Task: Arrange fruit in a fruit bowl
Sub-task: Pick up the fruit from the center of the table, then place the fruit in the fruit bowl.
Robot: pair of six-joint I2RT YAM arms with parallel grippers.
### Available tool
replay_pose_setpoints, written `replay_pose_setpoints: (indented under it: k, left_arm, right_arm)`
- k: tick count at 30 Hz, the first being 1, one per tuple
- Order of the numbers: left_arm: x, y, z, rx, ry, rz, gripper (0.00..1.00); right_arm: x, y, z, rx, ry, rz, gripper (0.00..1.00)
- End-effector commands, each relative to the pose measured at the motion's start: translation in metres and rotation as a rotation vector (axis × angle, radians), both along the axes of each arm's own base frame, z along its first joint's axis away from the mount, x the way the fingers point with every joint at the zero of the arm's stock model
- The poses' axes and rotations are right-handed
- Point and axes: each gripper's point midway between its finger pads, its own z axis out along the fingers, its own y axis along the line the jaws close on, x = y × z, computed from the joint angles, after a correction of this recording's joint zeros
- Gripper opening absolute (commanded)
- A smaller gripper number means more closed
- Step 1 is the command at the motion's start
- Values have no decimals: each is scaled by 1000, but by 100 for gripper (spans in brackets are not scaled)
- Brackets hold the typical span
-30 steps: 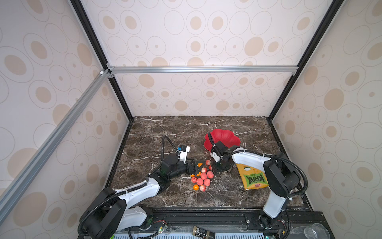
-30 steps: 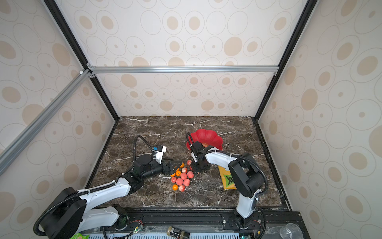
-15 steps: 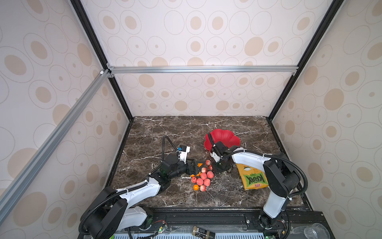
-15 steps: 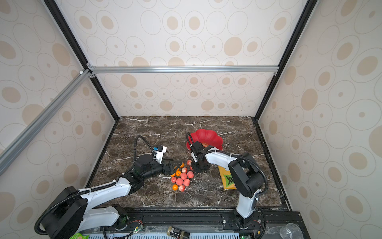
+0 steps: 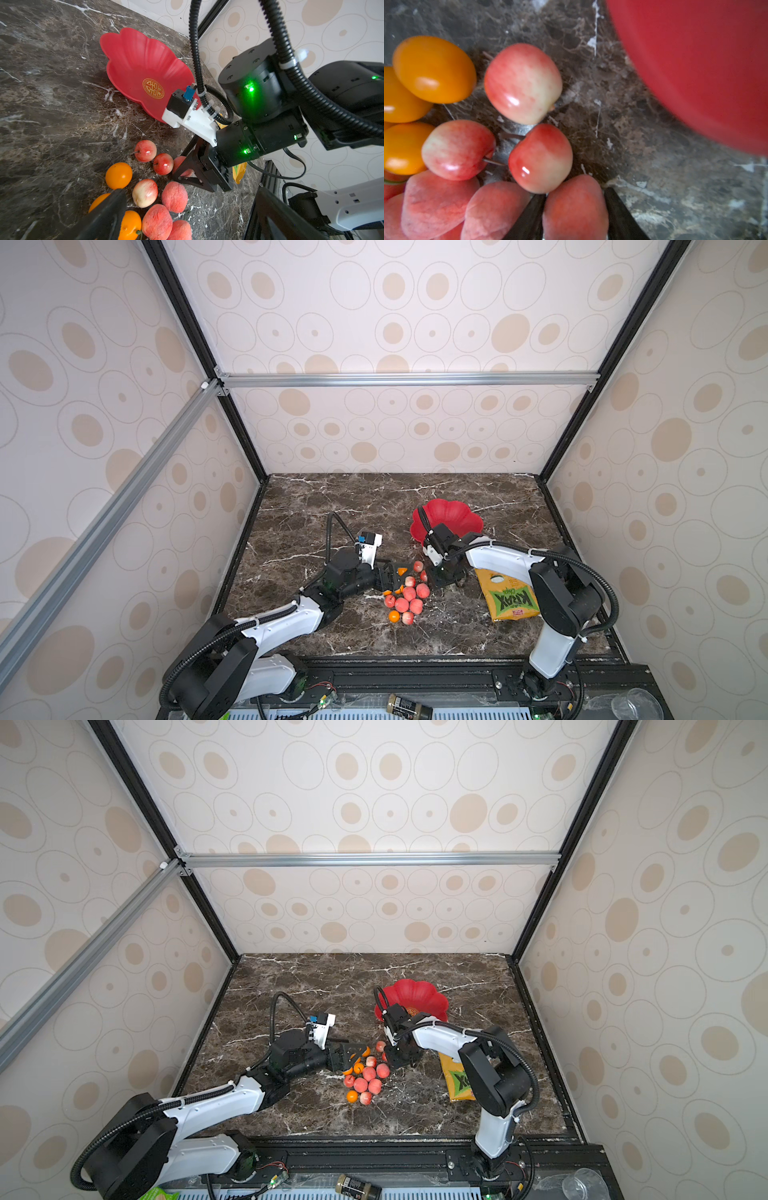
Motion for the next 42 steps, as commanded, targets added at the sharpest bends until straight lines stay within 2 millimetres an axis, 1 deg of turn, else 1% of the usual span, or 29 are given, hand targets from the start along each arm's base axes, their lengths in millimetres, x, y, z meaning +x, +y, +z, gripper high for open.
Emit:
replay_pose_setpoints:
  k: [1,5,8,12,15,19,21,23,26,30,33,36,39,42]
  left_arm:
    - [3,-4,13,-33,-29,0,98]
    - [3,-5,17,-48,-35,-2,98]
    - [4,-7,20,-67,-37,-1,98]
    - [9,-16,22,-78,-30,-23,98]
    - [18,-24,26,-84,-26,-31,98]
    - [35,-39,31,-78,-32,-39,98]
    - [45,-46,35,-70,-36,-43,98]
    - [55,-54,34,-47,-32,-46,98]
    - [70,-62,30,-12,-29,-38,98]
    - [88,-70,25,7,-22,-18,98]
    - [95,-75,27,-43,-31,-24,98]
    - [100,-81,32,-93,-57,-30,98]
    - [108,-87,29,-81,-65,-33,98]
    - [116,-87,25,-72,-75,-27,98]
  right_arm:
    - [-4,1,3,-6,17,0,46]
    - [-6,0,11,5,12,-8,46]
    - [-8,-3,22,16,-2,-18,45]
    - [-11,-8,39,23,-31,-29,45]
    - [-9,-11,56,27,-68,-36,45]
    - [2,-12,82,57,-120,-51,45]
    - [10,-14,91,72,-140,-68,45]
    - [22,-19,96,72,-154,-94,45]
    - [40,-30,96,65,-154,-138,45]
    - [65,-41,92,60,-145,-190,44]
    - [85,-47,87,35,-141,-209,44]
    - [103,-46,82,29,-137,-217,44]
    - [122,-46,76,21,-135,-227,44]
    - [141,-46,69,24,-130,-240,44]
